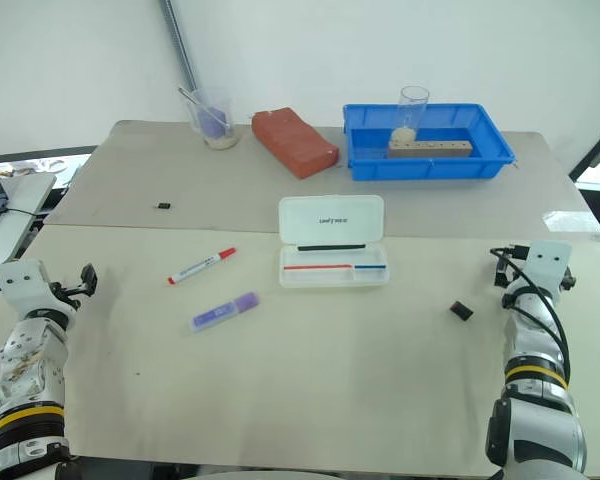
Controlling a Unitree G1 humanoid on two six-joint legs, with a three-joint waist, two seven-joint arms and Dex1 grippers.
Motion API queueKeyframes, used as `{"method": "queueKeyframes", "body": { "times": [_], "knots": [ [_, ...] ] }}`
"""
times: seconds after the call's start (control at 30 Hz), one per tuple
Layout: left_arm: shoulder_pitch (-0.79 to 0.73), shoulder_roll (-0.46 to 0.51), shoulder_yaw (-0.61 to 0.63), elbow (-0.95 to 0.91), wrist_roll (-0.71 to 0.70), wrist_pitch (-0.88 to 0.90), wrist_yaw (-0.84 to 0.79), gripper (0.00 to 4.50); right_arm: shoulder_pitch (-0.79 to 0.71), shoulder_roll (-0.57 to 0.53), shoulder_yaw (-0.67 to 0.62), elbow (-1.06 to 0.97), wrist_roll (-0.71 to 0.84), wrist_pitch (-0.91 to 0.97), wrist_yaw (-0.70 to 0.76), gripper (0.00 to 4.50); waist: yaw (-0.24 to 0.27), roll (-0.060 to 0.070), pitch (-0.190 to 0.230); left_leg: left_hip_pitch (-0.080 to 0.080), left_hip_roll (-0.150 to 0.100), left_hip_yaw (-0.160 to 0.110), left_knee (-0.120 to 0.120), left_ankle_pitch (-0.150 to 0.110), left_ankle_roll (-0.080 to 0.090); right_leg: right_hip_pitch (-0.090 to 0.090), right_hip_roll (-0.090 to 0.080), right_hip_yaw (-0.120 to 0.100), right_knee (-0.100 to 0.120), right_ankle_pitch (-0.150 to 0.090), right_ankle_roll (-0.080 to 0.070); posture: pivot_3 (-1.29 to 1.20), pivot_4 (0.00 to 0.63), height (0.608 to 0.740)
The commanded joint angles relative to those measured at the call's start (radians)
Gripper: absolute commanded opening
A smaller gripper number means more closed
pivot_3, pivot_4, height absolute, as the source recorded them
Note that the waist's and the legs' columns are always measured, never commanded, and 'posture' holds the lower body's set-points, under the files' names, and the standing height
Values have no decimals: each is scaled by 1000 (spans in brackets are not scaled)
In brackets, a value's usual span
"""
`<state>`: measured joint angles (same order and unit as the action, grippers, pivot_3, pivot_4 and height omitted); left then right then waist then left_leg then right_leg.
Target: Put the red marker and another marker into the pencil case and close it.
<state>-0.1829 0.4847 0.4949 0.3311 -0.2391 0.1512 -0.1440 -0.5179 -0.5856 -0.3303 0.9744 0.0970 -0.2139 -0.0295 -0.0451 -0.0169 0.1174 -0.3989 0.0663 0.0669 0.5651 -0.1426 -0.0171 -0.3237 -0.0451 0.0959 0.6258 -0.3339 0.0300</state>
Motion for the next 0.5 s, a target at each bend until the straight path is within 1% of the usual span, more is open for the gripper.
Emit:
{"method": "queueKeyframes", "body": {
  "times": [0.03, 0.2, 0.3, 0.37, 0.4, 0.43, 0.5],
  "knots": [
    [5, 24, 23, -31, -12, -9, -4, 4457, -18, -29, -16, -39, 5, -6, -6, 4500, 0, 0, 0, 0, 0, 0, 0, 0, 0, 0, 0, 0, 0, 0, 0, 0, 150, 740],
    [12, 19, 30, -48, -19, -10, -2, 4457, -26, -38, -13, -33, 1, -3, 0, 4500, 0, 0, 0, 0, 0, 0, 0, 0, 0, 0, 0, 0, 0, 0, 0, 0, 150, 740],
    [29, 36, 34, -85, -39, 0, -39, 4457, -37, -51, -6, -53, -1, -3, 19, 4500, -1, 0, 0, 0, 0, 0, -1, 0, 0, -1, 0, 0, 0, 0, 0, 0, 150, 740],
    [46, 76, -1, -128, -17, -4, -94, 4457, -47, -61, 5, -84, 6, 9, 70, 4500, -1, -1, 1, 0, 0, 0, -1, 0, 0, -1, 0, 0, 0, 0, 0, 0, 150, 740],
    [52, 104, -30, -157, 3, -6, -126, 4457, -50, -67, 16, -108, 8, 21, 113, 4500, -1, -1, 1, 0, 0, 0, -2, 0, 0, -2, 0, 0, 0, 0, -1, 0, 150, 740],
    [44, 128, -53, -198, -7, 15, -171, 4457, -54, -75, 26, -140, 16, 43, 163, 4500, -2, -2, 1, 0, 0, 0, -2, 0, 0, -2, 0, 0, 0, 0, -1, 0, 150, 740],
    [-11, 198, -144, -297, -43, 75, -310, 4457, -46, -109, 67, -262, 41, 113, 329, 4500, 2, -1, 2, -1, 1, 0, -3, -1, -1, -3, 0, 0, 0, 0, -1, 0, 150, 740]
  ]
}}
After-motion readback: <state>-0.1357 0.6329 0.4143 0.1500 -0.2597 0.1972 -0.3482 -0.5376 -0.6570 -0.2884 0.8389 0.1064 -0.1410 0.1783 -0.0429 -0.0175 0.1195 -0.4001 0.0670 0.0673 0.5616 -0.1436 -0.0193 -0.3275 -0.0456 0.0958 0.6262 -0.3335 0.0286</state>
